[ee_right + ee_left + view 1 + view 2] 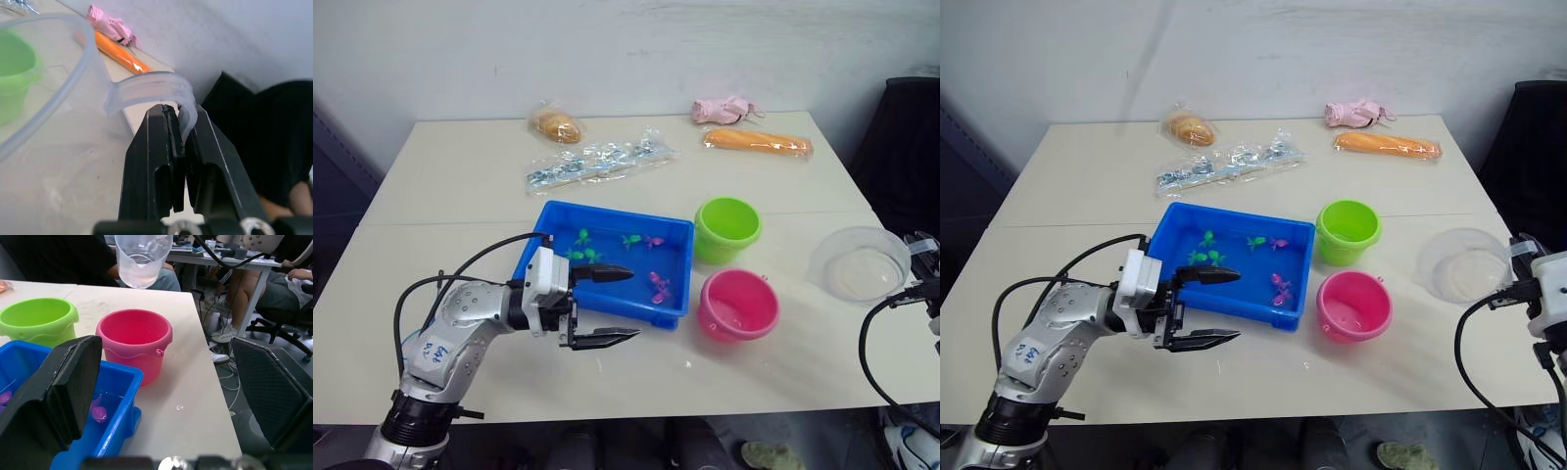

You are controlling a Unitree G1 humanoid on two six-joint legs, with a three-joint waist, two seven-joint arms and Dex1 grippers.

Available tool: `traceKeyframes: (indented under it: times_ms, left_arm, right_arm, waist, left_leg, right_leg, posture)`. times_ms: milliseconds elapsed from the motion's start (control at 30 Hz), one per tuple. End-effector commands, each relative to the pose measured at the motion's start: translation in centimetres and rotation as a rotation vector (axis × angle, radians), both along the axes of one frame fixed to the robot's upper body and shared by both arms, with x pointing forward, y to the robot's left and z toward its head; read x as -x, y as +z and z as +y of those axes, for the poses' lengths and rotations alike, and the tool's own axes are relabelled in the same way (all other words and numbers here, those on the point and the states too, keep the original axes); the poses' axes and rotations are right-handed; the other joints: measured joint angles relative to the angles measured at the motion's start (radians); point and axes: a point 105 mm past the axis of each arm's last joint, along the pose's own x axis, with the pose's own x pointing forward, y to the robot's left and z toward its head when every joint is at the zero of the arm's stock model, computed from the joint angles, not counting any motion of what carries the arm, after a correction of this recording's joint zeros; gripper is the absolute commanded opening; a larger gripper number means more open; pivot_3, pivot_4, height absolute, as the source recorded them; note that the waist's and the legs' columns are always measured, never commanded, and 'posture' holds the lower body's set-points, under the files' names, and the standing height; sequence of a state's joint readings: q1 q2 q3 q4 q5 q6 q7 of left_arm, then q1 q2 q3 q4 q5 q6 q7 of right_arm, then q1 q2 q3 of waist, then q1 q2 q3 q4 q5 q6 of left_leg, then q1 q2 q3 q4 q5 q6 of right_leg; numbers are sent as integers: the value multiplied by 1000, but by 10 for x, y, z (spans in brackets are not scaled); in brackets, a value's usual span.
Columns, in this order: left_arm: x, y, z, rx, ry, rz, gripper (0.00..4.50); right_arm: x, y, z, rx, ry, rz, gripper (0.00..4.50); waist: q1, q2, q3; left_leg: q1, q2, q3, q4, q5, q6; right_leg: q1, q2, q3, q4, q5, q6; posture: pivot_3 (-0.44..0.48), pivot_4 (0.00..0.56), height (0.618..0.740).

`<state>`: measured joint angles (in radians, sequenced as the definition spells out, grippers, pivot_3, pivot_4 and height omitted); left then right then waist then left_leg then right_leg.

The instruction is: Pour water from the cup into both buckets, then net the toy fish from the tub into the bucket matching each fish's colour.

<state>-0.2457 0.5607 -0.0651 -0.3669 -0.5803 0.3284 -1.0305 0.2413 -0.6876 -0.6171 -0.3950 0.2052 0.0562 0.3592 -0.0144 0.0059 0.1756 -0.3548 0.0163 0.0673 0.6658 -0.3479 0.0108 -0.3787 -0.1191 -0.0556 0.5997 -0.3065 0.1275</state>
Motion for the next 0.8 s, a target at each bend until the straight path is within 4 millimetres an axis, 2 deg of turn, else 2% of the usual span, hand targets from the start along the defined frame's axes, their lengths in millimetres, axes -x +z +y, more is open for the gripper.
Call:
traceKeyframes:
  times_ms: [33, 233, 533, 800]
  left_arm:
    - [1, 3, -2, -2, -19, -34, 4500]
    - [0, 1, -2, 2, -12, -30, 4500]
    - [-3, 2, -3, 9, 5, -36, 4500]
    - [-3, 1, -3, 10, 18, -38, 4500]
  right_arm:
    - [1, 16, 13, 125, 45, -47, 133]
    - [-3, 11, 28, 237, 69, -32, 133]
    - [-10, 11, 38, 411, 56, -48, 133]
    - [-16, 12, 47, 494, 84, -88, 133]
  waist:
    - [5, 0, 0]
    - [15, 0, 0]
    - [14, 0, 0]
    - [13, 0, 0]
  left_leg:
    - [0, 0, 0, 0, 0, 0]
    - [0, 0, 0, 1, 0, 0]
    - [0, 0, 0, 1, 0, 0]
    - [0, 0, 0, 1, 0, 0]
  right_leg:
    - [0, 0, 0, 0, 0, 0]
    - [0, 1, 1, -1, 0, 0]
    - [0, 1, 1, 0, 0, 0]
    - [0, 1, 1, 1, 0, 0]
  posture:
    - [0, 150, 740]
    - [0, 150, 740]
    - [0, 150, 740]
    - [0, 150, 740]
